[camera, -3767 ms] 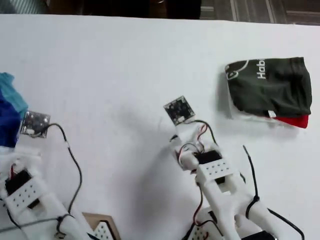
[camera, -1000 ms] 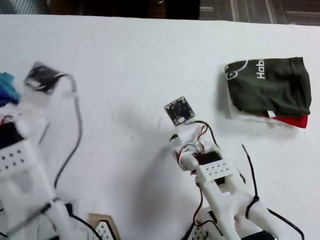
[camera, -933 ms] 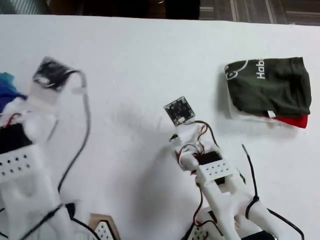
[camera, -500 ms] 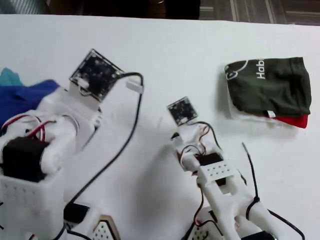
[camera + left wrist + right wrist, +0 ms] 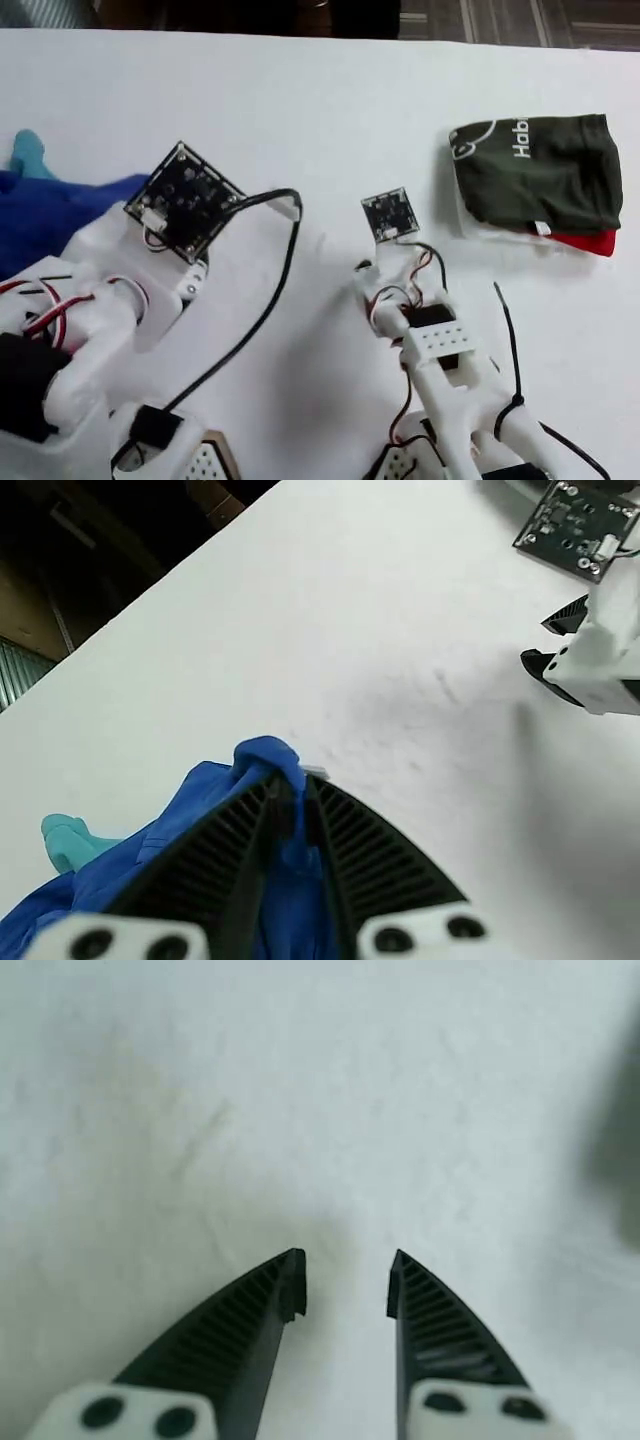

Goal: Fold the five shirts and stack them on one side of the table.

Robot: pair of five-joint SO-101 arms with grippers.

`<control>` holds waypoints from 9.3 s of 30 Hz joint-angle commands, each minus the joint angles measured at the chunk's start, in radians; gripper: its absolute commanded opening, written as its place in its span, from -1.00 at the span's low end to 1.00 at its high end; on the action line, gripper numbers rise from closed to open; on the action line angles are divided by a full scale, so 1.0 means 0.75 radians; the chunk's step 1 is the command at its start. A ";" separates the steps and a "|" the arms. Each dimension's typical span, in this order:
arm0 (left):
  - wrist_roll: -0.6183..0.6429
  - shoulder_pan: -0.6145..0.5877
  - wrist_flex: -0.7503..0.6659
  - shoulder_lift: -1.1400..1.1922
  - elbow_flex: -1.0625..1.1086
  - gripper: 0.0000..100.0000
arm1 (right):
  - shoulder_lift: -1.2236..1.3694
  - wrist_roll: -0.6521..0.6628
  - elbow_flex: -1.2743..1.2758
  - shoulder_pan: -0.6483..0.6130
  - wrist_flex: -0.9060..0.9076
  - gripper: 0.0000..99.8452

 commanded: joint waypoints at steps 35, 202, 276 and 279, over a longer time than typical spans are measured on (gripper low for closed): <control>-0.311 -0.902 -0.268 -0.540 0.895 -0.95 | 1.830 -0.211 -2.674 -0.478 0.961 -0.57; -0.399 -1.072 -0.698 0.485 0.776 -0.95 | 1.206 0.117 -2.060 -0.079 1.327 -0.96; 0.088 -0.567 -1.367 0.485 1.073 -0.95 | 1.605 0.125 -2.451 0.130 1.351 -0.70; 0.088 -0.567 -1.365 0.485 1.073 -0.95 | 1.656 0.125 -2.455 0.130 1.345 -0.69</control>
